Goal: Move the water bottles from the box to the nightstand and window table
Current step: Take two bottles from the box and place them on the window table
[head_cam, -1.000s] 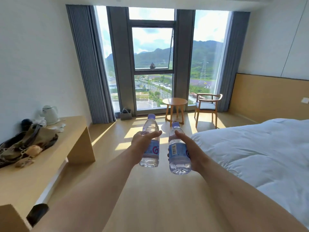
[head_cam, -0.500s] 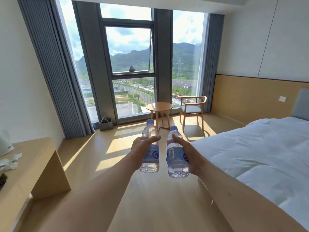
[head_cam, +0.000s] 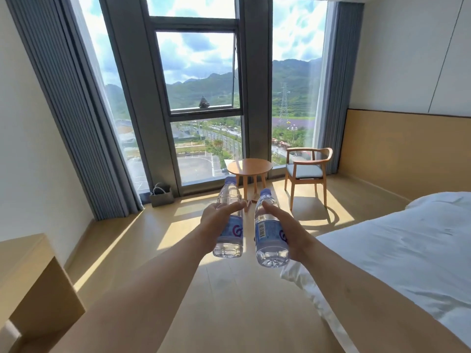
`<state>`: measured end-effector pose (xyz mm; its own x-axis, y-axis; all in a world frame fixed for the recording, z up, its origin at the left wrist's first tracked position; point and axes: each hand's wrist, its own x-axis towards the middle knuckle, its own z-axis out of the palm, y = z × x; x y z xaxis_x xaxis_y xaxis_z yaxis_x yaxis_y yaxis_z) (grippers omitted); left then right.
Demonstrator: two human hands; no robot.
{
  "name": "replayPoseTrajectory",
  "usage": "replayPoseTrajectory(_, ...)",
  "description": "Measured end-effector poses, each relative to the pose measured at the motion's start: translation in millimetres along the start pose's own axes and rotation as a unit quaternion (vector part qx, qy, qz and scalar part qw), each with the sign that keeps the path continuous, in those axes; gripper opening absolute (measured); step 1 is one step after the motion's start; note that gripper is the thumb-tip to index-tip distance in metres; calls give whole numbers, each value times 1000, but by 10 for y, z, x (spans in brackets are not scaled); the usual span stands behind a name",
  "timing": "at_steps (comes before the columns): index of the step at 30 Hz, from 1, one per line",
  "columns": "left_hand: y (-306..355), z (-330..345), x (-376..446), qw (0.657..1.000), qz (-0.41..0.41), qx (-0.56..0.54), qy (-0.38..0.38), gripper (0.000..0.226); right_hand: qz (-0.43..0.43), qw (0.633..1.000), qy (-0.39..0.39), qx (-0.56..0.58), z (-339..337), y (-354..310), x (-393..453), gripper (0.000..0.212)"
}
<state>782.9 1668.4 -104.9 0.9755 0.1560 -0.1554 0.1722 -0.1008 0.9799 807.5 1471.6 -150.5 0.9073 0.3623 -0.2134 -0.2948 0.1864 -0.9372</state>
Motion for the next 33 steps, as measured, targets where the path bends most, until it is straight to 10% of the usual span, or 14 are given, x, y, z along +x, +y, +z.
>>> replayPoseTrajectory(33, 516, -102, 6140, 996, -20, -46, -78, 47, 17, 998, 66, 6, -855, -1322, 5593, 59)
